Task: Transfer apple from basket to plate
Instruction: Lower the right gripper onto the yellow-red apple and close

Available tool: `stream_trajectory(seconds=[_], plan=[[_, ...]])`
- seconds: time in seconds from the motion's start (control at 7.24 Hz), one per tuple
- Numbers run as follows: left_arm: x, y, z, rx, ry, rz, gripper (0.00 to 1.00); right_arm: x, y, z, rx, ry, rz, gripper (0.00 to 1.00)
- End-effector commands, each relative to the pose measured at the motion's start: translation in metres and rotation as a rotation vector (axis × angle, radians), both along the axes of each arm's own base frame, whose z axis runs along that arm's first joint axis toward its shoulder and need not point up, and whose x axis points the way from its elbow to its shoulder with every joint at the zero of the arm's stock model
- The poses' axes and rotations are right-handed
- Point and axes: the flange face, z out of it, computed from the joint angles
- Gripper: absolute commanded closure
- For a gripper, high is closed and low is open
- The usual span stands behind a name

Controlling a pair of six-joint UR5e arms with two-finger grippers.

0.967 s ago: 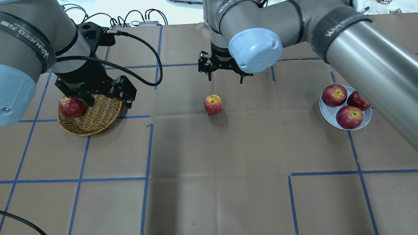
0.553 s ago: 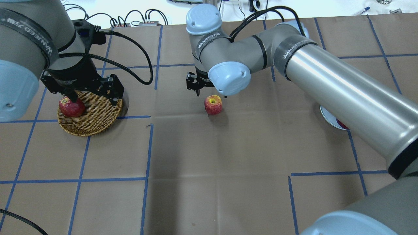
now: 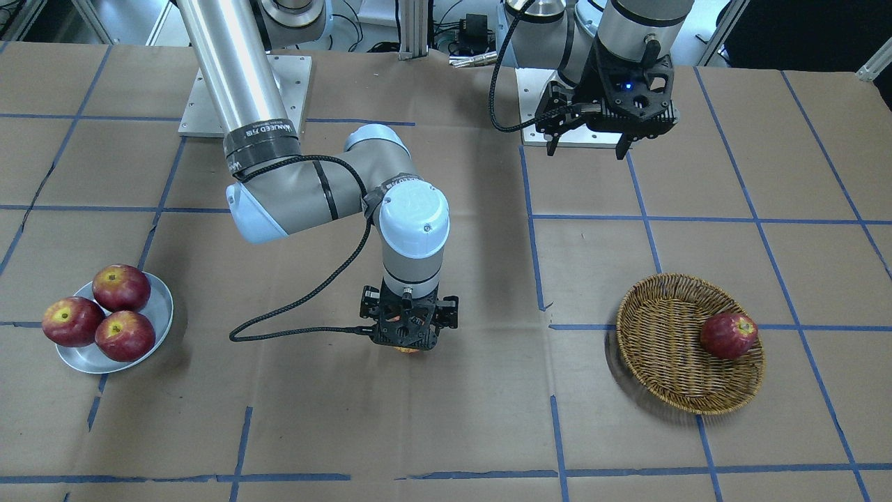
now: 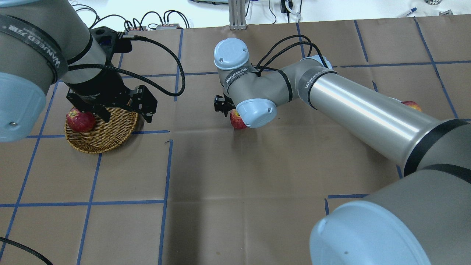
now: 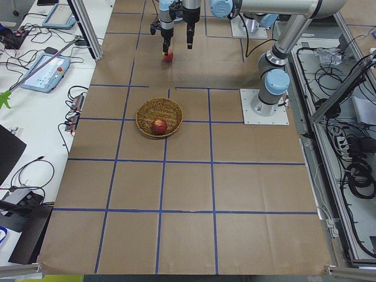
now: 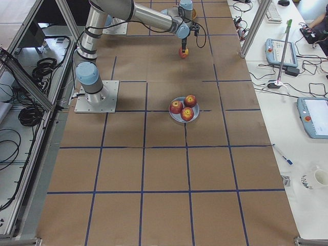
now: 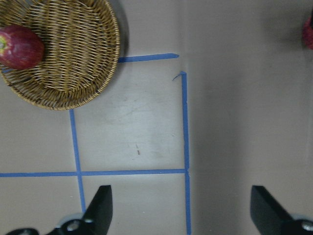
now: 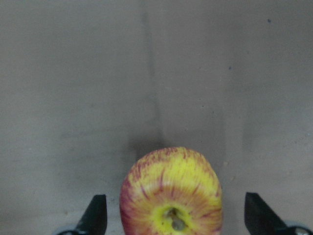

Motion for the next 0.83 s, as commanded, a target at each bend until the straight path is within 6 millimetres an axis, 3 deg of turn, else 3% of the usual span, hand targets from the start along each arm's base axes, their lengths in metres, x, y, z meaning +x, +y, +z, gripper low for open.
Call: stream_trajectory(seconds=[0.0,0.55,0.69], plan=[[-0.0071,0.0000,-0.0011,0.004,0.070,-0.010,0.01,0.0002,-0.0005,-0.0166,0.015,0.008,0.004,0.00],[-0.0057,0.0016,0.0001,0.001,0.057,-0.013,0.01,0.0007,-0.0017,-0.0138,0.011,0.006,0.006,0.42],[-0.0057,0.0030,0.0010,0.002,0.057,-0.013,0.01,0.0000,-0.0044,-0.0091,0.004,0.000,0.004,0.43]])
